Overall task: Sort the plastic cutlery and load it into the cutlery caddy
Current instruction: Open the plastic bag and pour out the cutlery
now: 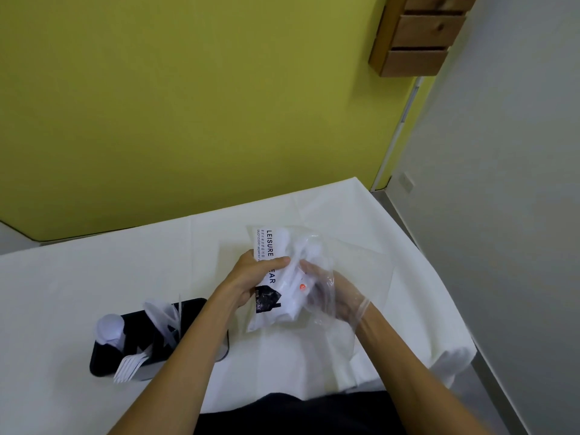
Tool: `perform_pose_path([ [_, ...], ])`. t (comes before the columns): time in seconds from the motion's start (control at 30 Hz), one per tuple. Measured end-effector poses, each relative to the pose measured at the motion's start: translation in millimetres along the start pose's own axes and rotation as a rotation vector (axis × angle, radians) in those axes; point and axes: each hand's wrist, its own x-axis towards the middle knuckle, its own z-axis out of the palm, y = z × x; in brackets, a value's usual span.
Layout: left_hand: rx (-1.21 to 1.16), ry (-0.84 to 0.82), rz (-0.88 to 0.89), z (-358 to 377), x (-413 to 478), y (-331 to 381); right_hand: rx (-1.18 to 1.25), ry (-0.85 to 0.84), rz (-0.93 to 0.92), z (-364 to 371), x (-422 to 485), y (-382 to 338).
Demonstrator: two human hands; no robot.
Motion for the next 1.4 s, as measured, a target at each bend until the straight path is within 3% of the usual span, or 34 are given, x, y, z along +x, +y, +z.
perform_pose_path([
  [0.13,-0.048,0.028,0.029,-1.2,-2.6,5.3,0.131,-0.08,-0.012,2.0,-3.8,-8.2],
  [0.3,-0.142,0.071,0.022,-0.8,-3.1,2.3,-0.025,-0.143,-0.049,0.8,15.6,-14.2],
  [0.37,-0.155,0.063,0.012,-1.3,-3.6,5.8,-0.063,-0.087,-0.041,-2.6,14.8,-16.7],
  [0.57,0.143,-0.058,0.086,4.7,-6.7,21.1,-0.1,-0.132,-0.075,1.3,1.9,-21.9],
  [0.7,0.243,-0.119,0.07,2.8,-3.9,21.8,-0.065,-0.017,-0.093,0.3,4.8,-17.8],
  [0.93,0.182,0.02,0.036,-1.0,-3.8,21.7,0.028,-0.054,-0.037,-5.8,-0.9,-14.8],
  [1.17,0.102,-0.096,-0.027,5.5,-10.2,23.9,0.074,-0.225,0.013,9.6,-13.8,-23.9],
  [1.4,0.196,-0.011,0.02,-4.7,-6.1,29.2,0.206,-0.128,-0.088,6.6,-3.2,-15.5],
])
